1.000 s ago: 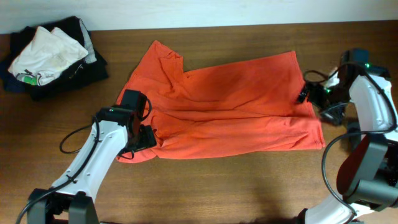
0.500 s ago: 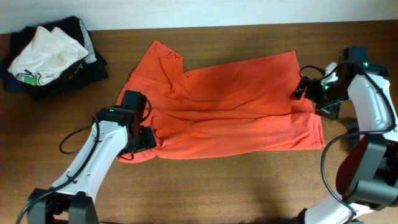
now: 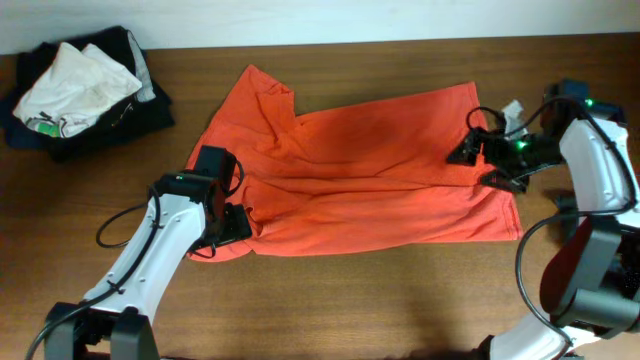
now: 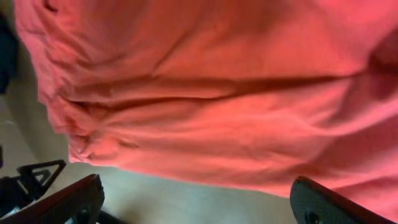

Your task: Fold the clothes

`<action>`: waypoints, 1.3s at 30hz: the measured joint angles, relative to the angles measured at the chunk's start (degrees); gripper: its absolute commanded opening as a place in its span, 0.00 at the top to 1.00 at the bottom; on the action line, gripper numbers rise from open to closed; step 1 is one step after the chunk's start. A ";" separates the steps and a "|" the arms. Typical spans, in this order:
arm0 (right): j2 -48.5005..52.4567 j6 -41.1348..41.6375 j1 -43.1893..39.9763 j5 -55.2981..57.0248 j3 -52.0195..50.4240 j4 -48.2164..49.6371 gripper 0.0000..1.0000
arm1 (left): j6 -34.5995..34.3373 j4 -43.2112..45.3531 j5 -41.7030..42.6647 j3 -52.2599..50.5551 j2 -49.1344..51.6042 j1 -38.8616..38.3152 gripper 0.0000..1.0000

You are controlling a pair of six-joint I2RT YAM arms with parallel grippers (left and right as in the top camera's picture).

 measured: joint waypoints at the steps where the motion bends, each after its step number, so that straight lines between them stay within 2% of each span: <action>1: -0.02 8.74 0.22 6.38 0.26 -2.01 0.01 | 0.00 0.02 0.04 -0.02 0.00 0.00 0.01; 2: -0.07 13.31 0.15 9.68 0.22 -3.61 0.01 | 0.00 0.02 0.02 -0.02 0.00 0.00 0.01; 3: -0.04 23.74 -0.28 17.81 0.13 -4.13 0.01 | 0.00 -0.22 0.17 -0.02 0.00 -0.02 0.01; 9: -0.04 26.53 -0.55 22.03 0.13 -6.49 0.01 | 0.00 -0.83 0.24 -0.02 0.00 0.00 0.02; 11: -0.04 26.84 -0.55 22.97 0.11 -8.94 0.01 | 0.00 -3.34 0.24 -0.07 0.00 0.00 0.17; 13: -0.04 26.86 -0.55 24.11 -0.22 -9.55 0.01 | 0.09 -4.50 0.31 -0.07 0.00 0.00 0.25; 14: -0.09 26.84 -0.55 25.35 -1.20 -8.83 0.01 | 0.42 -4.90 0.39 -0.07 0.00 -0.02 0.41; 15: -0.04 26.77 -0.55 27.02 -3.69 -6.56 0.07 | 0.55 -5.14 0.48 -0.09 0.00 0.00 0.53; 16: -0.15 26.56 -0.55 27.67 -6.01 -4.61 0.14 | 0.66 -5.14 0.50 -0.09 0.00 0.00 0.56; 17: -0.15 26.49 -0.55 28.02 -8.85 -1.88 0.23 | 1.25 -4.63 0.96 -0.13 0.00 0.00 0.57; 18: -0.13 26.27 -0.55 27.98 -10.93 -0.20 0.25 | 1.88 -3.72 1.73 -0.37 0.00 0.00 0.57; 22: -0.09 26.32 -0.55 27.80 -17.42 5.88 0.24 | 3.67 1.01 3.85 -0.83 1.68 0.59 0.59; 29: -0.09 26.67 -0.55 29.75 -18.18 7.34 0.24 | 7.63 4.42 5.97 -0.83 11.17 8.46 0.57; 30: -0.09 26.77 -0.55 30.18 -18.18 7.50 0.27 | 8.61 4.98 7.02 -0.83 12.31 9.55 0.57; 32: -0.09 26.84 -0.55 30.64 -18.18 7.74 0.63 | 10.12 5.79 8.85 -0.70 14.43 11.34 0.57; 33: -0.09 26.93 -0.55 30.67 -18.18 7.74 0.78 | 10.36 5.84 9.16 -0.68 14.62 11.63 0.66; 34: -0.09 26.88 -0.55 30.80 -18.18 7.74 0.94 | 10.71 5.66 9.57 -0.46 14.91 11.85 0.83; 35: -0.09 27.06 -0.55 30.97 -18.18 7.74 0.96 | 11.02 5.55 10.12 -0.07 15.37 11.98 0.99; 39: -0.09 27.21 -0.55 31.06 -18.18 6.97 0.96 | 11.39 4.72 9.73 0.50 15.89 12.15 0.99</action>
